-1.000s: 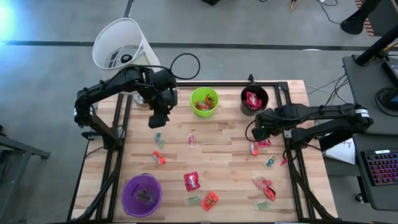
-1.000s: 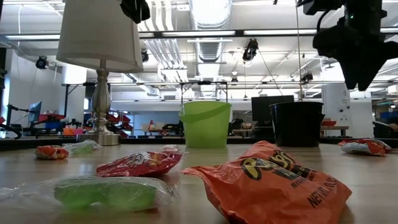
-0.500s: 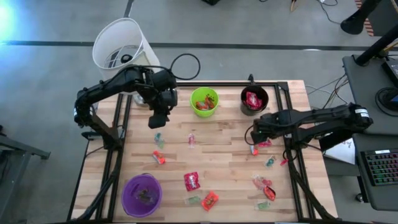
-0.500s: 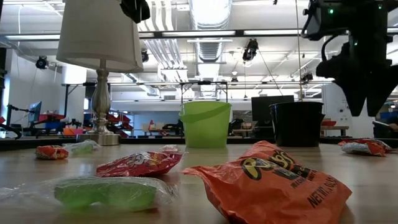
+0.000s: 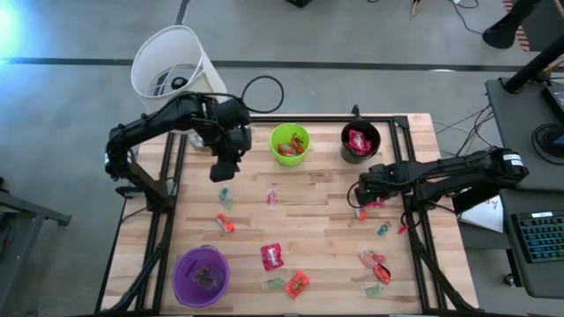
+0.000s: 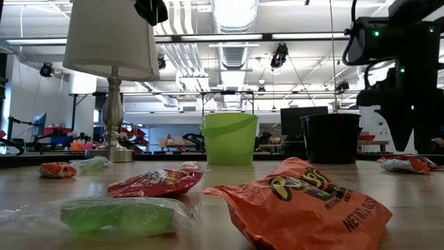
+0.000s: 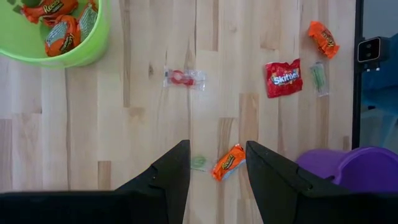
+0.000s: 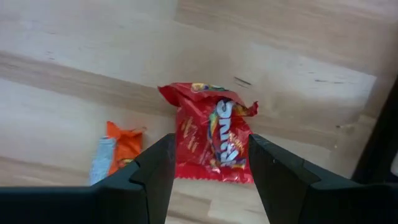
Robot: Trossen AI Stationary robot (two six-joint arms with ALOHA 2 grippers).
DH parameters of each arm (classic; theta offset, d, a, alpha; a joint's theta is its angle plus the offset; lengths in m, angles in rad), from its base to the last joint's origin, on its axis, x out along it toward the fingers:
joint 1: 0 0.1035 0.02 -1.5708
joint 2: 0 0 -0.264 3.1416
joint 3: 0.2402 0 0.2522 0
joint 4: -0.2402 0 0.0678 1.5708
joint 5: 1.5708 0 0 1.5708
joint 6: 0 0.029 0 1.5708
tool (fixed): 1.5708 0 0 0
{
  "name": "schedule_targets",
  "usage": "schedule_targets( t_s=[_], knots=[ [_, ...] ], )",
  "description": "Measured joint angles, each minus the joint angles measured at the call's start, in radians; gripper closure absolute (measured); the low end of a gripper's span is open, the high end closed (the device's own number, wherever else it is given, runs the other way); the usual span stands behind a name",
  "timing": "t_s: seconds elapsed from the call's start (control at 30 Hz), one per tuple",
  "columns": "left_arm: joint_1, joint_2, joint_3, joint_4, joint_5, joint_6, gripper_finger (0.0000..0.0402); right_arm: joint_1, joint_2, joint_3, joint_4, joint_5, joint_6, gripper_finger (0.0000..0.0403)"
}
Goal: Sort candy
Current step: Put the red candy into the black bucket
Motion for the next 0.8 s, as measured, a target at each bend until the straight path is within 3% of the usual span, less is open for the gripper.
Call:
schedule_targets(
  t_s=[0.37, 0.8],
  knots=[
    [0.000, 0.000, 0.000, 0.000, 0.000, 0.000, 0.0264, 0.000, 0.000, -0.086, 0.088, 0.047, 0.027, 0.0226],
    [0.000, 0.000, 0.000, 0.003, 0.000, -0.003, 0.0264, 0.000, -0.001, -0.155, 0.154, 0.056, 0.088, 0.0331]
  ],
)
